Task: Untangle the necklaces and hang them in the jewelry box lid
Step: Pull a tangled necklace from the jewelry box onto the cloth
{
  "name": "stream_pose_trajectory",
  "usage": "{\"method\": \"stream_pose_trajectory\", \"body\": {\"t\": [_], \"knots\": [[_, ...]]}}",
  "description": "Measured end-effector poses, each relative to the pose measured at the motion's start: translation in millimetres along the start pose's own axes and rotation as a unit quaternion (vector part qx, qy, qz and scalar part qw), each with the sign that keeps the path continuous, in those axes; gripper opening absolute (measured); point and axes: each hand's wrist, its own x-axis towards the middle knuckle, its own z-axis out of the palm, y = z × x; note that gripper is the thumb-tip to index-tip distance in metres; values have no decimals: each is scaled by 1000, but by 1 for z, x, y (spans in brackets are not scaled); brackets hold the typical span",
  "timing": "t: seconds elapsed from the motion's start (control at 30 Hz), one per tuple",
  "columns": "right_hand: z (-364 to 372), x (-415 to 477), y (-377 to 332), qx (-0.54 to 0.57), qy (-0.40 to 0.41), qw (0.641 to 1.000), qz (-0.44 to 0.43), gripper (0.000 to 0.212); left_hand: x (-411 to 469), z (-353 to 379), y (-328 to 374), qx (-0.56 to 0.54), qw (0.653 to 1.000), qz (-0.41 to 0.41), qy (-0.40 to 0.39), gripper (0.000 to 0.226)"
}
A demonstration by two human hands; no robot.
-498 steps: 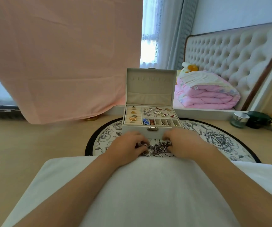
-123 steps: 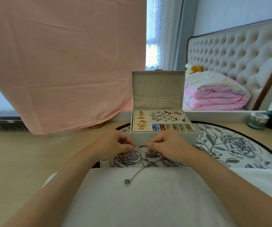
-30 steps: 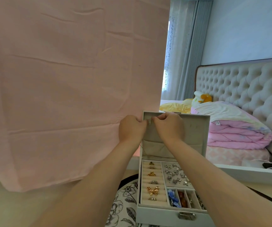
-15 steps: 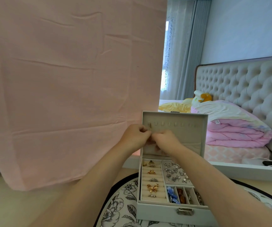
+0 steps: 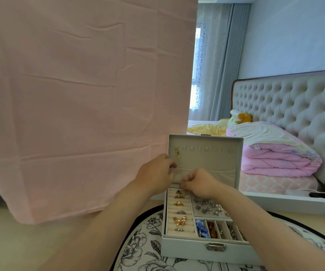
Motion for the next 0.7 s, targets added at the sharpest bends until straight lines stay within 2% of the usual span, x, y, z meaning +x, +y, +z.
{"method": "stream_pose_trajectory", "body": {"t": [0.1, 0.2, 0.37, 0.5, 0.7], "knots": [[-5, -1, -6, 8, 5, 1000, -7, 25, -2, 8, -4, 71, 996, 45, -9, 36], [-19, 1, -23, 109, -4, 994, -9, 22, -2, 12, -9, 130, 988, 79, -4, 33], [-40, 12, -40, 112, 43, 992, -32, 20, 0, 15, -16, 190, 973, 131, 9, 35], [-48, 30, -41, 46, 127, 989, -64, 22, 1, 19, -13, 182, 975, 130, -2, 38], [-38, 40, -35, -42, 176, 976, -121, 24, 6, 21, -11, 140, 984, 114, -5, 35]]}}
